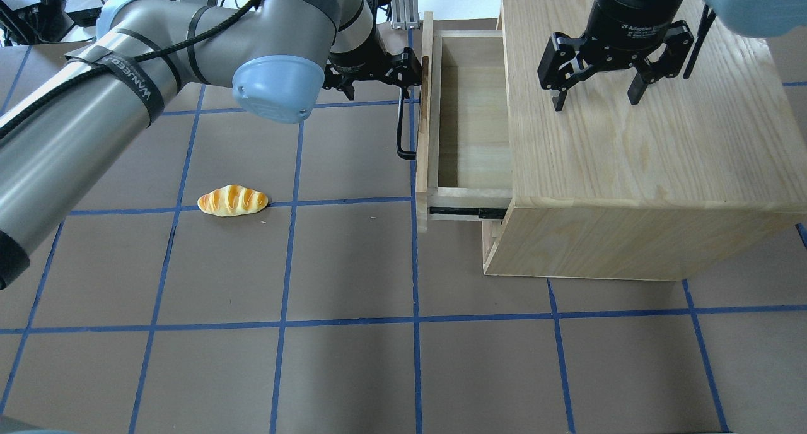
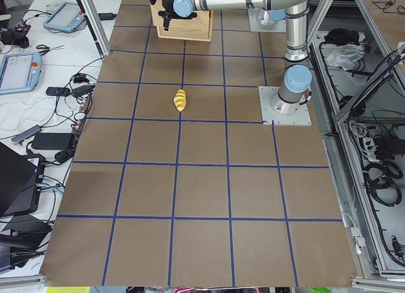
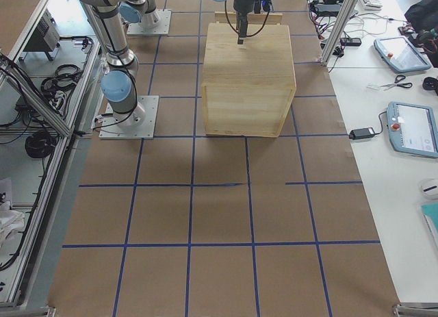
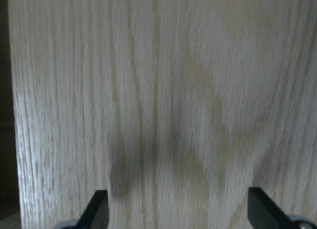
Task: Open upper drawer
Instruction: 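Pull the handle with the left gripper, sliding the drawer out toward the robot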
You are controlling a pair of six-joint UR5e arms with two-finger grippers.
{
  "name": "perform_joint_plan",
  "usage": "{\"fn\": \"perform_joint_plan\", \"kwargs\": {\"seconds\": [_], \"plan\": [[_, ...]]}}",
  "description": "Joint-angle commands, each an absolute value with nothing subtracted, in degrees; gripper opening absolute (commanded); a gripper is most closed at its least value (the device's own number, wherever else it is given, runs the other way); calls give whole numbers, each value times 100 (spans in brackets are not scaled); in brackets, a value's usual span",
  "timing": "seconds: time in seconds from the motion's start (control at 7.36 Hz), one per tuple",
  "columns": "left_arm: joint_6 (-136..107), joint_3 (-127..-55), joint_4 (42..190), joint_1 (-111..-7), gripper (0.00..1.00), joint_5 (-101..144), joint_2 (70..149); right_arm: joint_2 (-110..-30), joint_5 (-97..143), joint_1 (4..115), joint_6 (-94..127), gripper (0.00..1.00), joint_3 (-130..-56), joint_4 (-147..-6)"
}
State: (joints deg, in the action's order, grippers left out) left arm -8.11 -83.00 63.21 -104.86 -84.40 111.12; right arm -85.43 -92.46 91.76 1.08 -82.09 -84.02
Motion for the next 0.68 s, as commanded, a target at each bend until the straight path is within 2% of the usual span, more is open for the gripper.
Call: {"fn": "perform_joint_plan", "kwargs": {"seconds": [0.0,0.54], "plan": [[-633,-8279,6381,-10459,100,-8629,11109,-8543,-9246,9176,114,100,-8209,-8402],[-369,-8244,6469,-10292,100,-8648,11092,-8543,-9246,9176,114,100,-8209,-8402]]}}
